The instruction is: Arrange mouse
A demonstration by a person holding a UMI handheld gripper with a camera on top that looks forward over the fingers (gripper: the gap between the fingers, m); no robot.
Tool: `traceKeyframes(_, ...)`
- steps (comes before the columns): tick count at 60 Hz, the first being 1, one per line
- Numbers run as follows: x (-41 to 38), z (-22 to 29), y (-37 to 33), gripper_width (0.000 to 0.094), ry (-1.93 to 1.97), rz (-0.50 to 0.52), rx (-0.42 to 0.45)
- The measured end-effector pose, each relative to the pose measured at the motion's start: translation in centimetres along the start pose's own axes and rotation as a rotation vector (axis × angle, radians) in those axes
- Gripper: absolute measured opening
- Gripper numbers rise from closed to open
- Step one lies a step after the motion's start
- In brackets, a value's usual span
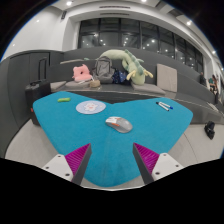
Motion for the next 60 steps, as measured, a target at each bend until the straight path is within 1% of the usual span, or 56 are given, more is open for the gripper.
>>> traceKeyframes(5, 1.4, 0.0, 1.0, 0.0852, -0.017, -0.019, 0.017)
traceKeyframes(10, 2.2, 0.0, 2.2, 0.0851, -0.025, -0.012, 0.028)
traceKeyframes(32, 4.8, 0.6, 9.5, 0.0846, -0.004, -0.058, -0.003)
traceKeyframes(47, 4.9, 1.7, 15.0, 0.0847, -0.026, -0.035, -0.012)
traceKeyframes(52, 5.2, 1.5, 17.0, 0.0848, -0.025, -0.041, -0.030)
traceKeyframes(57, 5.3, 1.2, 18.8, 0.0845, -0.027, -0.047, -0.066)
traceKeyframes(60, 5.0, 1.3, 19.6, 0.0849, -0.025, -0.035, -0.077)
Point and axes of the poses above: the point between the fingertips, and its own axes, seen from behind it with the camera up: x to the right, z up, y forward, the way the camera looks, the point moved 3 cm from there along -y, backward, against the way the camera looks, and after that the axes turned 4 degrees about x, right-handed, at the moved point
